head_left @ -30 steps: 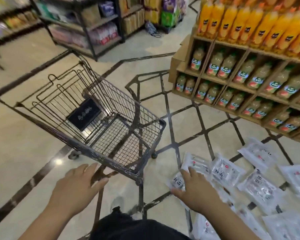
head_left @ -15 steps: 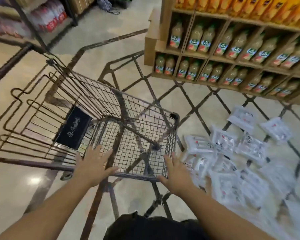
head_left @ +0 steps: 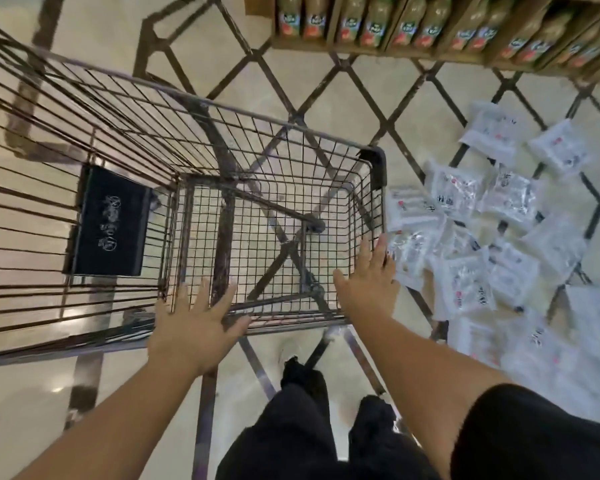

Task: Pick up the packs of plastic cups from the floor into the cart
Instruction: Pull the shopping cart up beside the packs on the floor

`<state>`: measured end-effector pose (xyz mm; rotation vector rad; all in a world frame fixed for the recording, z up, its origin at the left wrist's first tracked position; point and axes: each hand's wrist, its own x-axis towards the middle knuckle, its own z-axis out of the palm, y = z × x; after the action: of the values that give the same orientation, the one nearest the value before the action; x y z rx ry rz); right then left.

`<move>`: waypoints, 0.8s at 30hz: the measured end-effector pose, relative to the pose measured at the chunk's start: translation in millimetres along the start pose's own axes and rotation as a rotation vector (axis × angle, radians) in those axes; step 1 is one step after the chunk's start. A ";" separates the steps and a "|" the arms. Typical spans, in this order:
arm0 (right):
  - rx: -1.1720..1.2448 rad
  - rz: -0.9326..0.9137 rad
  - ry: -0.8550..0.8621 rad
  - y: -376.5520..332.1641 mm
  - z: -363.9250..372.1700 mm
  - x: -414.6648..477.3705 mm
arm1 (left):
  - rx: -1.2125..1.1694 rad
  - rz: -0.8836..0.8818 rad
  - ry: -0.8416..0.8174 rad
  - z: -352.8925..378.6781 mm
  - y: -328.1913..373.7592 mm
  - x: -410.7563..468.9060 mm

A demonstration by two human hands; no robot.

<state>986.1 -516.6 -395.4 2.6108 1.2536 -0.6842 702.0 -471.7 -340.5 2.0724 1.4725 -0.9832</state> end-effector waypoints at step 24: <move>0.129 0.062 0.058 149.3 3.7 -29.3 | -0.015 0.047 -0.102 31.6 131.1 -56.5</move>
<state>1084.3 -632.9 -392.0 2.7801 1.1750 -0.7059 803.7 -576.1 -328.2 2.0057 1.3701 -1.0402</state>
